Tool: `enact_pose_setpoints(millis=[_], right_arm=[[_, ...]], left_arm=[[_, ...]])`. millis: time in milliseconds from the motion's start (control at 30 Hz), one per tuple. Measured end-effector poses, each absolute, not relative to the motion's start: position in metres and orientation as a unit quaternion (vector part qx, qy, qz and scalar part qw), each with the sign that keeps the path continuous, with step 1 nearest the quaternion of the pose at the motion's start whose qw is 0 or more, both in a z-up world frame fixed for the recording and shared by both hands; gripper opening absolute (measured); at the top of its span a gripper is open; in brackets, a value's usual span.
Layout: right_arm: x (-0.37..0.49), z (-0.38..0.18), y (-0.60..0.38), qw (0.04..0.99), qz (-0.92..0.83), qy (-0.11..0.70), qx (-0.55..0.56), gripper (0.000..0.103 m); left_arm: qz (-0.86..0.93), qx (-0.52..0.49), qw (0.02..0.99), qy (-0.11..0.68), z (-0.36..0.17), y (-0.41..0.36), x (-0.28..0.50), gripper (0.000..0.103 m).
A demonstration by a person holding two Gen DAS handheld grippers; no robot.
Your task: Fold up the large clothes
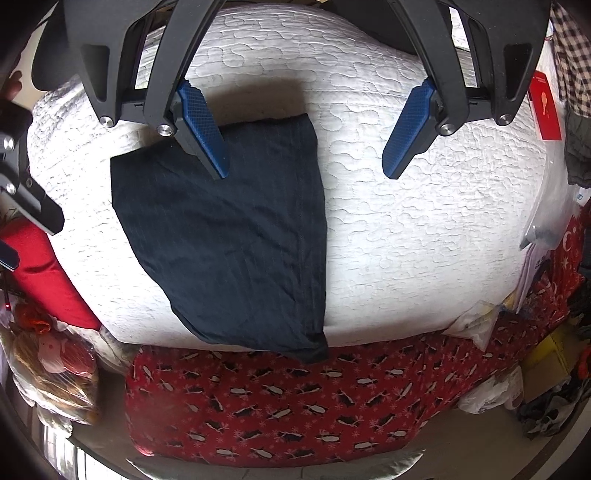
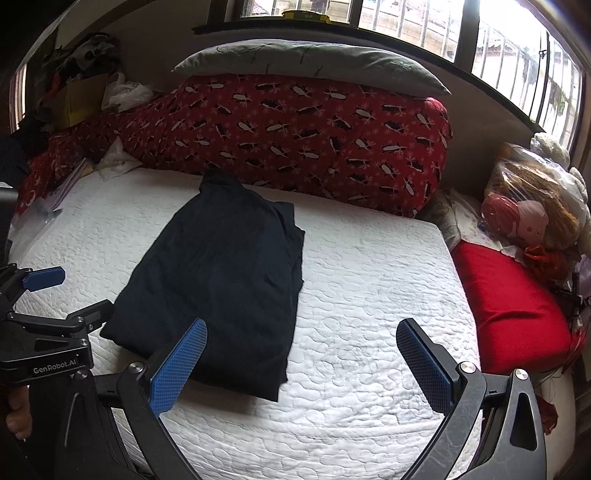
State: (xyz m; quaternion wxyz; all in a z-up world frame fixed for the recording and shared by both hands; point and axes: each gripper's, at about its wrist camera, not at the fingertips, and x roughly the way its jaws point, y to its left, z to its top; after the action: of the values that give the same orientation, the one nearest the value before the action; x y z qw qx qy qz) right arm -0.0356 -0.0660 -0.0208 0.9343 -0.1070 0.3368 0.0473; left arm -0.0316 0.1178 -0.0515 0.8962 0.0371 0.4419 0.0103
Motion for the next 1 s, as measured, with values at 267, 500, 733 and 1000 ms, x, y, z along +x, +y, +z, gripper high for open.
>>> enact_pose_setpoints(millis=[267, 500, 733, 1000], right_arm=[[-0.032, -0.028, -0.054, 0.931, 0.066, 0.340, -0.112, 0.103], [-0.034, -0.037, -0.064, 0.927, 0.049, 0.363, -0.086, 0.103], [-0.050, -0.035, -0.063, 0.934, 0.039, 0.344, -0.086, 0.103], [-0.059, -0.024, -0.070, 0.942, 0.034, 0.326, -0.077, 0.103]], left_arm=[[0.025, 0.021, 0.896, 0.444, -0.056, 0.122, -0.032, 0.085], [0.015, 0.018, 0.890, 0.454, -0.063, 0.119, -0.036, 0.085], [-0.003, 0.015, 0.897, 0.443, -0.063, 0.114, -0.047, 0.085], [-0.017, 0.001, 0.902, 0.431, -0.054, 0.104, -0.061, 0.085]])
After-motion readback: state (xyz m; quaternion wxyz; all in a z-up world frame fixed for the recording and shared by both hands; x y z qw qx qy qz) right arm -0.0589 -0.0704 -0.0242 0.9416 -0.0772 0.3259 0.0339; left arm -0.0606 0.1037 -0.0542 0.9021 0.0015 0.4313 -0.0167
